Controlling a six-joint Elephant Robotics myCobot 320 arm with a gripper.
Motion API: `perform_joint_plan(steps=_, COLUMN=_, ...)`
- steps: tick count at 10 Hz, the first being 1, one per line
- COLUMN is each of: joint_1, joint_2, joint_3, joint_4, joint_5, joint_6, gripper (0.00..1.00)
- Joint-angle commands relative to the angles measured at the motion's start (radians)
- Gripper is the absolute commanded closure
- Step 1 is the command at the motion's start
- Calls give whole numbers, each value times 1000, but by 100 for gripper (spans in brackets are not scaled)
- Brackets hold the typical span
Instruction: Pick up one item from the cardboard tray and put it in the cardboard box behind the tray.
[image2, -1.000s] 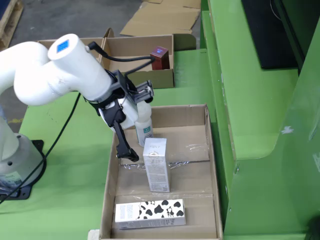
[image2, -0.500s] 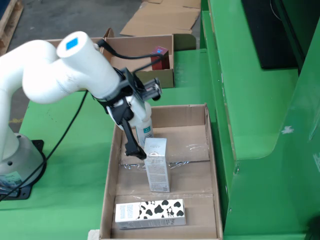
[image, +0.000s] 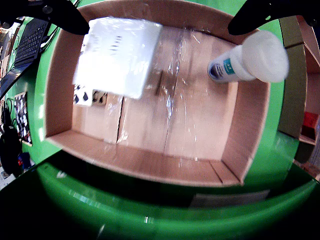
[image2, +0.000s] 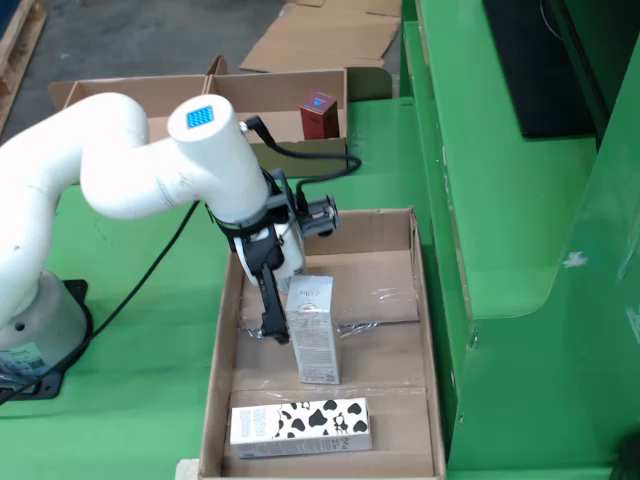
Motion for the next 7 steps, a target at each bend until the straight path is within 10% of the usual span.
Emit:
perform_joint_plan(steps=1, joint_1=-29, joint_2=-76, joint_3=411, joint_4=-4, joint_5=12, joint_6=-23, gripper=0)
perform_joint_plan(steps=7, joint_1=-53, joint_2=-102, joint_3=411, joint_4=67, joint_5=16, joint_6=-34, gripper=0)
